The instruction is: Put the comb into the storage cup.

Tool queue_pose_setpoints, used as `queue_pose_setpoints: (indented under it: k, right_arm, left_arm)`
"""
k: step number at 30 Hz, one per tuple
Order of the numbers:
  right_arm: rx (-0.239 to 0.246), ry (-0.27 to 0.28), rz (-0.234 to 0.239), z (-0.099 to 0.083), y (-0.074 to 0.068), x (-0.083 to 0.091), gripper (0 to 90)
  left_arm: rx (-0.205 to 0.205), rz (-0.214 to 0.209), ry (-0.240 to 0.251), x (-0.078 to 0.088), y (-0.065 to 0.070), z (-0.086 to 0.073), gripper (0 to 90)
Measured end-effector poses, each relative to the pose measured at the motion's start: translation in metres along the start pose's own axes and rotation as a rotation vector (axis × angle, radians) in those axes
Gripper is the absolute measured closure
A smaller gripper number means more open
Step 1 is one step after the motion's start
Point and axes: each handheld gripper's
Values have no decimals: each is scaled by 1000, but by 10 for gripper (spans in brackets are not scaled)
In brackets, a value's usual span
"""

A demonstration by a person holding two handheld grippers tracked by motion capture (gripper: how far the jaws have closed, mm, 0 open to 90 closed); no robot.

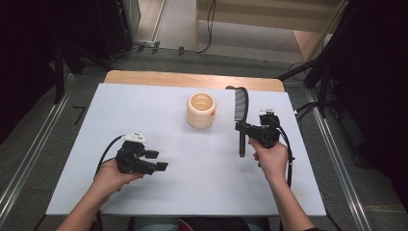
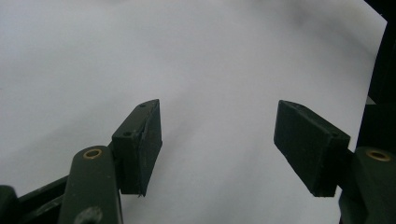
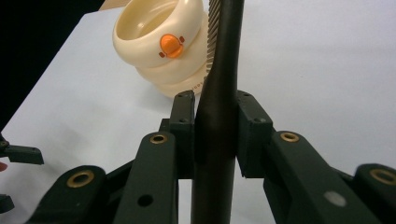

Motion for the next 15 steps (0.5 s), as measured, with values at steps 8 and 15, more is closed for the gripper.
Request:
queue_pose_setpoints:
  k: [8, 15]
  right_arm:
    - [9, 9, -3, 7, -4, -4, 698]
    - [8, 11, -4, 12, -7, -7, 698]
  left_arm:
    - [9, 10, -4, 6, -2, -6, 331]
    - [19, 21, -4, 10, -3, -11, 331]
Point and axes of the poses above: each handheld gripper's, and its own axes: x roughly backward along the jaws, z roughly out of its top, y roughly to its right, and after that the axes turned 2 degrees about y, right-handed
